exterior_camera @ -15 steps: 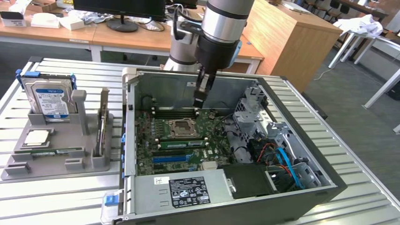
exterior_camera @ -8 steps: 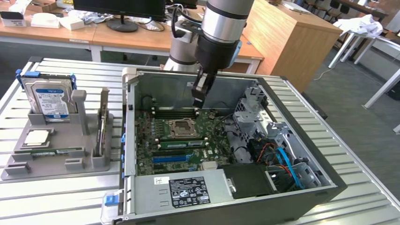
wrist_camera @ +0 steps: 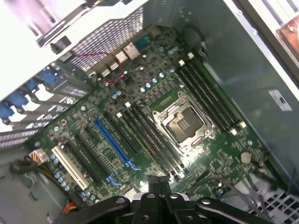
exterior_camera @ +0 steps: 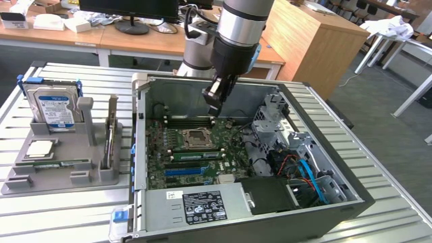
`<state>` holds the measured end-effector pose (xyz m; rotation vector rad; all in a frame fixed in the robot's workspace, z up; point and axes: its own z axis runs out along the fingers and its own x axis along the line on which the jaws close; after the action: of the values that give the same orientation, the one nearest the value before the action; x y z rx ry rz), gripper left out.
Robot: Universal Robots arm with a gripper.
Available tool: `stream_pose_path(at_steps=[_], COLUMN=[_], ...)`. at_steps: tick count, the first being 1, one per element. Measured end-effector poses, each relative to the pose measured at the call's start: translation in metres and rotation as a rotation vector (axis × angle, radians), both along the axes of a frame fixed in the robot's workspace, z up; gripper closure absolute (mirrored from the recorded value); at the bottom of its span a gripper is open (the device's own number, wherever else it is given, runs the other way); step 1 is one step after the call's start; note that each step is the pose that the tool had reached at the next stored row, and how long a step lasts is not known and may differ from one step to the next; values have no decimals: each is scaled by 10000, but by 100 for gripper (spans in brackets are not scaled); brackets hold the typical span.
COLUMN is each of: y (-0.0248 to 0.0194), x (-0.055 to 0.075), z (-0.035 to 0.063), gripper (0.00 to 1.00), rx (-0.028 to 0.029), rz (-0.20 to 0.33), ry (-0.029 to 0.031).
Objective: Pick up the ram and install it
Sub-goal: 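Press down the ram until it locks into place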
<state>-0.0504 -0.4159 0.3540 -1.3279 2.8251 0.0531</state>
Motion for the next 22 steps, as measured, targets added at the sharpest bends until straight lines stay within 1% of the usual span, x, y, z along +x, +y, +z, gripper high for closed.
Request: stream_pose_path(at_steps=[10,22], y=[0,0], x=[-3,-18], z=[-2,-6], gripper=[90,90], rx=[-2,-1], rz=[-1582,-3280], ry=[1,0])
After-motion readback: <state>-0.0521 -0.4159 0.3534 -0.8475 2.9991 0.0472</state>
